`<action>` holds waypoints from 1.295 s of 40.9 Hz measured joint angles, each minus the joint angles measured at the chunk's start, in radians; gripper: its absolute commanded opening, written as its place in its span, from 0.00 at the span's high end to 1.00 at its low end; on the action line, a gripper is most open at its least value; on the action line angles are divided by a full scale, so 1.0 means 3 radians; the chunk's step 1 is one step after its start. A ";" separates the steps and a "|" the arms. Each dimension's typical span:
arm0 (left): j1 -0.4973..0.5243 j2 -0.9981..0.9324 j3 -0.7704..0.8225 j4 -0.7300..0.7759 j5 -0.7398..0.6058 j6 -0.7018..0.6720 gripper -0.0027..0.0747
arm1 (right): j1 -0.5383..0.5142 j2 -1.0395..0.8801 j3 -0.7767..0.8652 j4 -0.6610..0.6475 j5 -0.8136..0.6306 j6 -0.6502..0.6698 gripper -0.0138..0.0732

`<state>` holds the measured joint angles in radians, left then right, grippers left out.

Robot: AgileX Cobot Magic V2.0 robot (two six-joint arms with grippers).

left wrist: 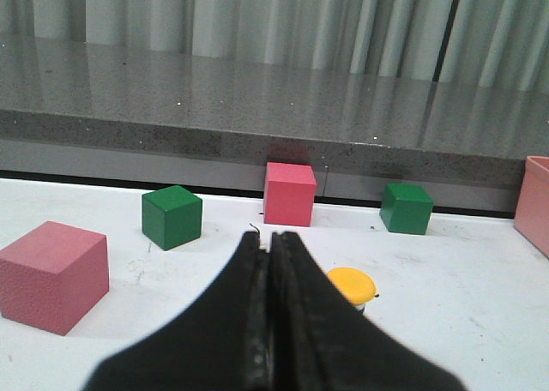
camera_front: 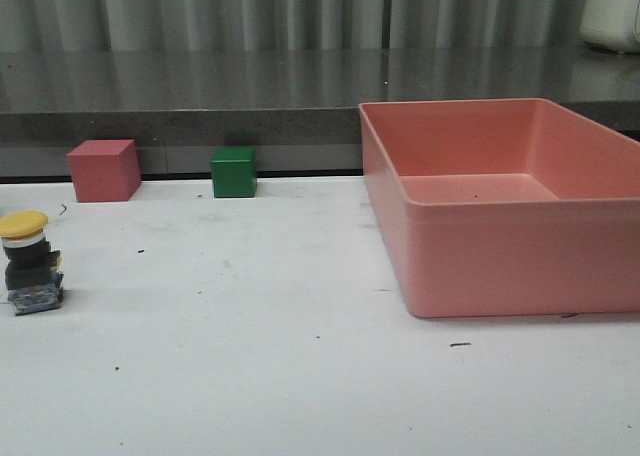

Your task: Place and stand button with both arms

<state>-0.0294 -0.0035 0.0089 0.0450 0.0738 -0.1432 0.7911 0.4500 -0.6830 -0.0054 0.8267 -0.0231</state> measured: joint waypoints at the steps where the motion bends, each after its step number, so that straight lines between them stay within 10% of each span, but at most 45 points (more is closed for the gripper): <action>1: 0.0000 0.0000 0.0000 0.0000 0.0000 0.0000 0.99 | 0.0000 0.0000 0.0000 0.0000 0.0000 0.0000 0.92; 53: 0.0000 0.0000 0.0000 -0.0071 -0.0042 0.0078 0.99 | 0.0000 0.0000 0.0000 0.0000 0.0000 0.0000 0.92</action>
<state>-0.0294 -0.0035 0.0089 0.0236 0.0613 -0.1200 0.7911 0.4500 -0.6830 -0.0054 0.8267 -0.0231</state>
